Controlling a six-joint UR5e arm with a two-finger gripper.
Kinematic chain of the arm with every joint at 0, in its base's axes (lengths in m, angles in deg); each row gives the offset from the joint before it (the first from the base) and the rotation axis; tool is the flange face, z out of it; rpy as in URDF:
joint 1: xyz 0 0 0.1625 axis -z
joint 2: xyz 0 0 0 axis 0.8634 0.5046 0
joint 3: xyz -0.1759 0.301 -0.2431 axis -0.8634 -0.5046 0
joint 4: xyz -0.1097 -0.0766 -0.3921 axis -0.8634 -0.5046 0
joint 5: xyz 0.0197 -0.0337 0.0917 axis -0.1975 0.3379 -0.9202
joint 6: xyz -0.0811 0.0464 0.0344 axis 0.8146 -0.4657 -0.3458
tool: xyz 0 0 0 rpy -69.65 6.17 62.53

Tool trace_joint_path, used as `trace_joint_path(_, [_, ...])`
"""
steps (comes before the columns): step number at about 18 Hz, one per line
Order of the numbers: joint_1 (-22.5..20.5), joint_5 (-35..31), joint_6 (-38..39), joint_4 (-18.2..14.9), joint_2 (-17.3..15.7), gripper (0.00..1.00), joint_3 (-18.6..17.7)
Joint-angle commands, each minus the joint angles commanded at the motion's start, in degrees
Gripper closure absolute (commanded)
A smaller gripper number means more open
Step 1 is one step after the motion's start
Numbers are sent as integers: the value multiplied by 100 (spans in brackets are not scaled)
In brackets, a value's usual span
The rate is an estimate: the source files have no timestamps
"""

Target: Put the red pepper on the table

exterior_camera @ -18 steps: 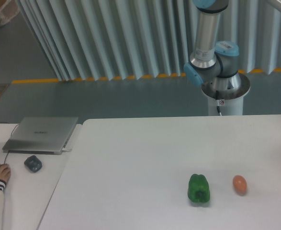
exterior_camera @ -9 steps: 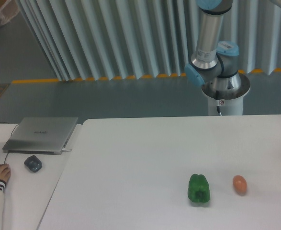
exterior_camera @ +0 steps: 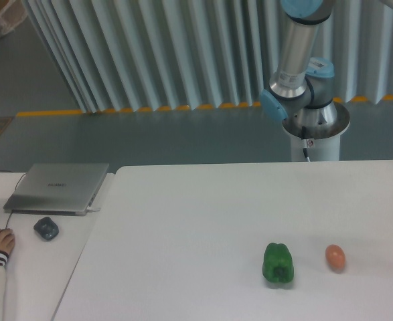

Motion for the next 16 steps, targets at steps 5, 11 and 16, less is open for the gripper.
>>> trace_joint_path(5, [18, -528, -932, 0, 0, 0, -9])
trace_joint_path(11, [-9, -721, -1462, 61, 149, 0, 18])
trace_joint_path(16, [-70, -695, -1189, 61, 422, 0, 18])
